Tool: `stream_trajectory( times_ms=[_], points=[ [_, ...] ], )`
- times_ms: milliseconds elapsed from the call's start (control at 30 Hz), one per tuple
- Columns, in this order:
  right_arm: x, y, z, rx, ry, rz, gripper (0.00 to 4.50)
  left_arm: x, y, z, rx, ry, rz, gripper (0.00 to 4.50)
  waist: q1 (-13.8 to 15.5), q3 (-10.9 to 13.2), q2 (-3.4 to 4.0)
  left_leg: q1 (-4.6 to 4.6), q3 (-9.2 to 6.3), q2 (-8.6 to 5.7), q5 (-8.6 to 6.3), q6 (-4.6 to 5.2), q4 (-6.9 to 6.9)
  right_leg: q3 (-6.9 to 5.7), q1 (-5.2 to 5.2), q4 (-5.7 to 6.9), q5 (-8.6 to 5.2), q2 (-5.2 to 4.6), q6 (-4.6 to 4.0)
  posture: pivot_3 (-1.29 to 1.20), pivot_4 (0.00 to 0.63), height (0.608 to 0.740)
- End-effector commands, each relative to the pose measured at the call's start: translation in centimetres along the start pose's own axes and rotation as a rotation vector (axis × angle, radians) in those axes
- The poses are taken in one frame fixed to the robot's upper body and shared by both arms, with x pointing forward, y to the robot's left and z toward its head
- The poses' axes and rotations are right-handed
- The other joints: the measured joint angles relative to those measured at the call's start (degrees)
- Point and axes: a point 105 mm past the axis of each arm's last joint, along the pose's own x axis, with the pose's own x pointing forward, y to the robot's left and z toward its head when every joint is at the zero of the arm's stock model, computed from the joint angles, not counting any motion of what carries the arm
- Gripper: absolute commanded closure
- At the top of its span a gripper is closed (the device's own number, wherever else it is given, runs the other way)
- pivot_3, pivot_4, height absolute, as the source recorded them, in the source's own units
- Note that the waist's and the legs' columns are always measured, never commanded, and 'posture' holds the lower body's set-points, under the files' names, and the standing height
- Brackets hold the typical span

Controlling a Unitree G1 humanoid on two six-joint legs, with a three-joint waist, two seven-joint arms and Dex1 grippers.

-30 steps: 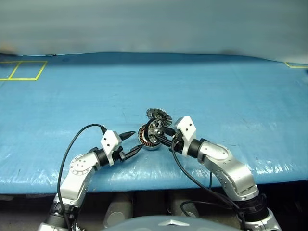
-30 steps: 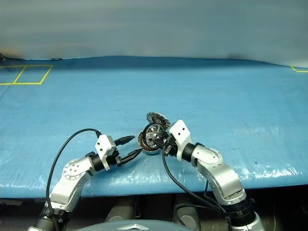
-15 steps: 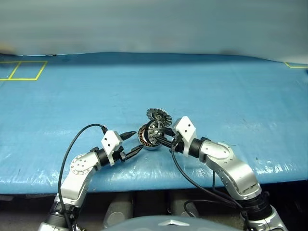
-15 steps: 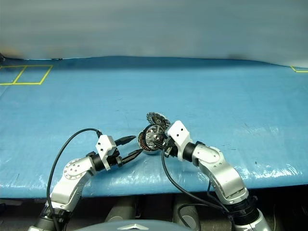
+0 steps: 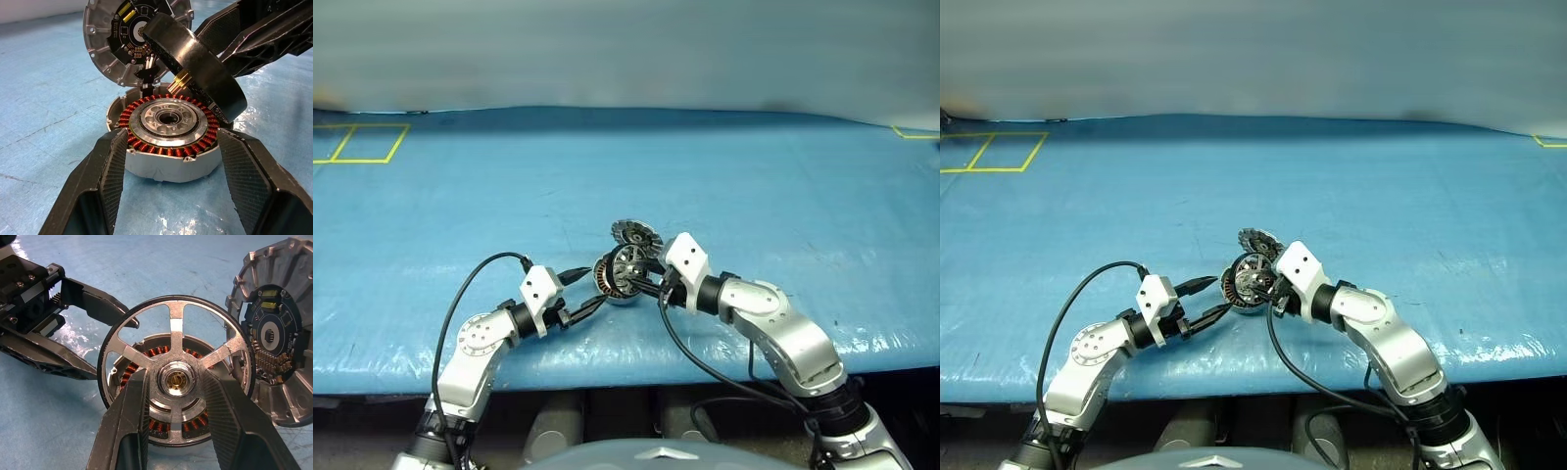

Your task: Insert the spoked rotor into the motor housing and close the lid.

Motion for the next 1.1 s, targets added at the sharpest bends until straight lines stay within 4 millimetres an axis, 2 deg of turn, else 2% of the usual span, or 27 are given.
stream_trajectory(
  times_ms=[33, 533, 1100],
  points=[
    [0.0, 0.1, 0.6, -0.030, -0.011, 0.000, 3.22, 0.2, -0.2, 0.5, 0.017, -0.027, -0.007, 1.39, 0.00, 0.00, 0.00, 0.00, 0.00, 0.00, 0.00, 0.00, 0.00, 0.00, 0.00, 0.00, 0.00, 0.00, 0.00, 0.00, 0.150, 0.740],
    [0.0, 0.2, 0.1, -0.040, 0.008, 0.001, 3.22, 0.0, 0.1, 0.6, 0.020, -0.029, -0.001, 1.39, 0.00, -0.02, -0.02, 0.03, 0.00, 0.00, 0.00, 0.00, 0.03, 0.00, 0.04, 0.02, 0.01, 0.00, 0.00, 0.00, 0.150, 0.740],
    [0.2, 0.1, 0.1, -0.050, 0.015, 0.010, 3.22, -1.2, 0.9, 1.2, 0.033, -0.021, 0.018, 1.39, -0.04, -0.03, -0.03, 0.04, 0.00, 0.01, 0.00, 0.00, 0.03, 0.00, 0.04, 0.02, 0.01, 0.00, 0.00, 0.00, 0.150, 0.740]
  ],
)
